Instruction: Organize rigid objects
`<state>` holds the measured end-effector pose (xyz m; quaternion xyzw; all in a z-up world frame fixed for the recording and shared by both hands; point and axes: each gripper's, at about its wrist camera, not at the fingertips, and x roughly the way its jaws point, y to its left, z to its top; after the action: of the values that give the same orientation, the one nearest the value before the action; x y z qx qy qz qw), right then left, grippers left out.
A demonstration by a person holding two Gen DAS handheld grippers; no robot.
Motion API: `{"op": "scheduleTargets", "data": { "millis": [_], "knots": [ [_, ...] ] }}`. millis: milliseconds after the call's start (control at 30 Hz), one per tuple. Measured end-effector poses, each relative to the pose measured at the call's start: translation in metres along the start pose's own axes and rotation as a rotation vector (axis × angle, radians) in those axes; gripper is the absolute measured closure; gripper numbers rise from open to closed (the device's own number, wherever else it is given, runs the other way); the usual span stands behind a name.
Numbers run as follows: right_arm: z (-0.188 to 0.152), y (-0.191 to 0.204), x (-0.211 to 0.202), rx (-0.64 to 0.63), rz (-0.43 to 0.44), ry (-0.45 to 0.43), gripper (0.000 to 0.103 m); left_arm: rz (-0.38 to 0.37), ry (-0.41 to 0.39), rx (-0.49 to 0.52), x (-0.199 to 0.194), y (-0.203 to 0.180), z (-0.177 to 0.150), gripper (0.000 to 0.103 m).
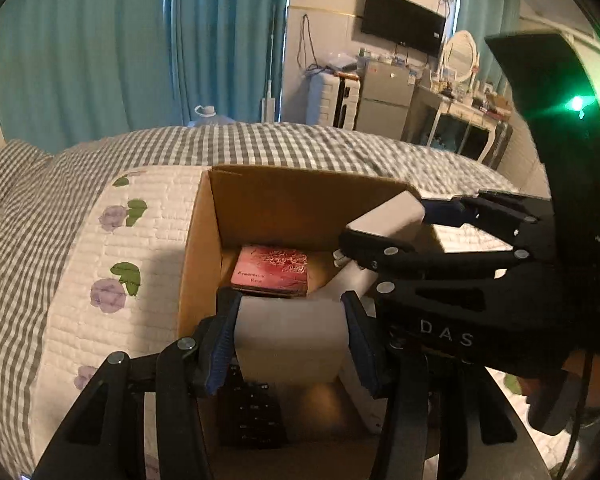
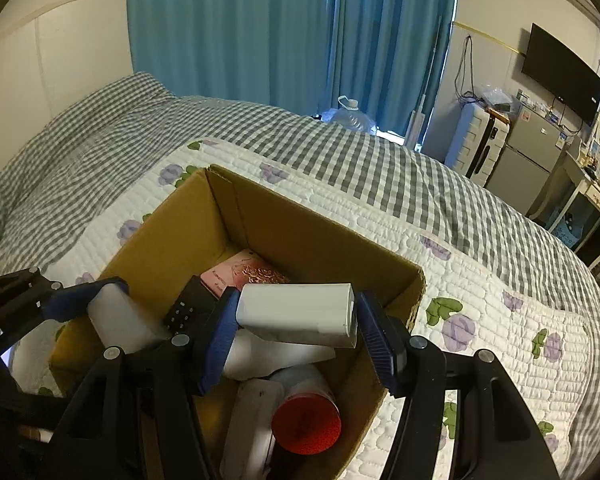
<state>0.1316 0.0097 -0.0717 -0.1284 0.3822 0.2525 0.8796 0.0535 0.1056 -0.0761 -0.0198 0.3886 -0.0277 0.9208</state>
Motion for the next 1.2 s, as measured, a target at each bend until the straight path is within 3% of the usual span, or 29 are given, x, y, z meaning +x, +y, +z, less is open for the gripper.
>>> {"op": "scheduleTargets", "data": {
  "millis": [367, 400, 467, 633, 967, 1200],
  "knots": [
    [-0.002, -0.009, 0.002, 0.069, -0.014, 0.032, 0.043, -0.003, -0.029, -0.01, -0.005, 0.002, 0.002, 0.052],
    [-0.002, -0.009, -0.001, 0.07, -0.017, 0.026, 0.041, -0.003, -0.025, -0.012, -0.005, 0.003, 0.002, 0.051],
    [-0.001, -0.009, -0.009, 0.069, -0.023, 0.006, 0.025, 0.0, -0.011, -0.021, -0.003, 0.005, 0.002, 0.051],
    [0.003, -0.014, -0.042, 0.107, -0.051, -0.034, 0.022, 0.01, -0.018, -0.038, -0.012, 0.007, 0.006, 0.047],
    [-0.007, -0.016, -0.153, 0.143, -0.143, -0.209, 0.009, 0.082, -0.264, -0.07, -0.095, 0.003, 0.006, 0.025],
    [-0.042, -0.002, -0.22, 0.169, -0.2, -0.332, 0.0, 0.123, -0.336, -0.042, -0.128, -0.004, -0.007, 0.021]
  ]
}}
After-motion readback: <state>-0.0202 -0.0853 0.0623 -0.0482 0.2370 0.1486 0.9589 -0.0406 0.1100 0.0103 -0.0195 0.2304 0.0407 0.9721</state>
